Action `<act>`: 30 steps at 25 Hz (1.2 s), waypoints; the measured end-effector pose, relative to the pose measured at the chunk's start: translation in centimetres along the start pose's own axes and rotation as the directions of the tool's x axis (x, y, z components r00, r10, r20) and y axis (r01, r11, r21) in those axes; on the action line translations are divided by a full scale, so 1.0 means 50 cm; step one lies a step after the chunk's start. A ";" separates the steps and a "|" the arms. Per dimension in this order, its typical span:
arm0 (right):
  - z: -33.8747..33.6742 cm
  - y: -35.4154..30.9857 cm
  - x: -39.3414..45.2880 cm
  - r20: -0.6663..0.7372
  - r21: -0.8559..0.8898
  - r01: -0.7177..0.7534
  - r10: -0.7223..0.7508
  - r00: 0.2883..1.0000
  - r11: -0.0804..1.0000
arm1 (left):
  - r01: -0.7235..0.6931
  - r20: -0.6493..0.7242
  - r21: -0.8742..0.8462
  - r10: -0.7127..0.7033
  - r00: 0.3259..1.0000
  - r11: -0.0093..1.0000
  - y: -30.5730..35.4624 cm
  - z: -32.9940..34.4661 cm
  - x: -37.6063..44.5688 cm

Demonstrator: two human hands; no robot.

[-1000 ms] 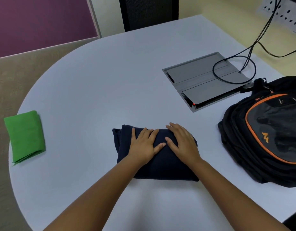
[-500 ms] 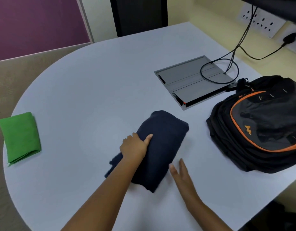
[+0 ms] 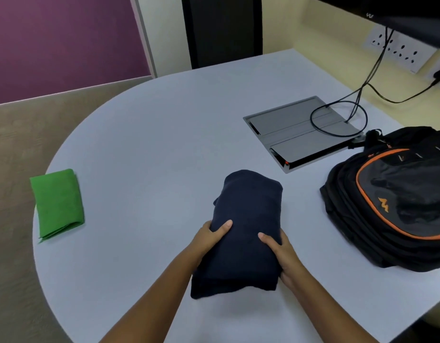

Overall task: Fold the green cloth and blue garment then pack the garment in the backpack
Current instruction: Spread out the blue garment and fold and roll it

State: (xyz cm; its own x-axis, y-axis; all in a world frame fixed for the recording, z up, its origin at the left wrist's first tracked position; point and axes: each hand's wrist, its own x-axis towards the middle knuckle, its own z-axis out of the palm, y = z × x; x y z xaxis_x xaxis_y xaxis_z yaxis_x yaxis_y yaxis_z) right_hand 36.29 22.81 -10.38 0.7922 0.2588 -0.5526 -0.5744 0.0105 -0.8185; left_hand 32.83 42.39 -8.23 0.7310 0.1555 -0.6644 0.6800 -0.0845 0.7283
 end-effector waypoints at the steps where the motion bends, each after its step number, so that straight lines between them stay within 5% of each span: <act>1: -0.005 -0.005 0.001 0.042 0.014 -0.031 0.031 0.999 0.999 | 0.023 0.090 -0.105 -0.013 0.996 0.994 0.001 -0.014 -0.005; 3: -0.004 -0.017 0.003 0.107 0.000 -0.065 0.065 0.992 0.998 | 0.058 0.213 -0.245 -0.005 0.977 0.968 -0.006 -0.038 -0.013; 6: 0.030 -0.032 0.010 0.161 -0.040 -0.061 0.067 0.985 0.997 | 0.041 0.213 -0.360 0.040 0.976 0.932 -0.029 -0.070 -0.021; 18: 0.443 -0.094 0.078 0.434 -0.128 0.070 -0.008 0.901 0.989 | -0.216 -0.170 -0.528 0.147 0.974 0.821 -0.082 -0.426 -0.082; 30: 0.867 -0.115 0.132 0.731 -0.144 0.143 0.008 0.683 0.979 | -0.450 -0.565 -0.437 0.152 0.811 0.779 -0.117 -0.776 -0.197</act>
State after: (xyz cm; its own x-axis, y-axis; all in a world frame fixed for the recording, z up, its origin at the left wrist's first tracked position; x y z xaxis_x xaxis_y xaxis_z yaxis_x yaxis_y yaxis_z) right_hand 35.89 66.35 -2.53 0.3860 0.8824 -0.2690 -0.4196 -0.0918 -0.9030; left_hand 19.44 79.54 0.58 0.6637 0.6694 -0.3338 0.1753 0.2946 0.9394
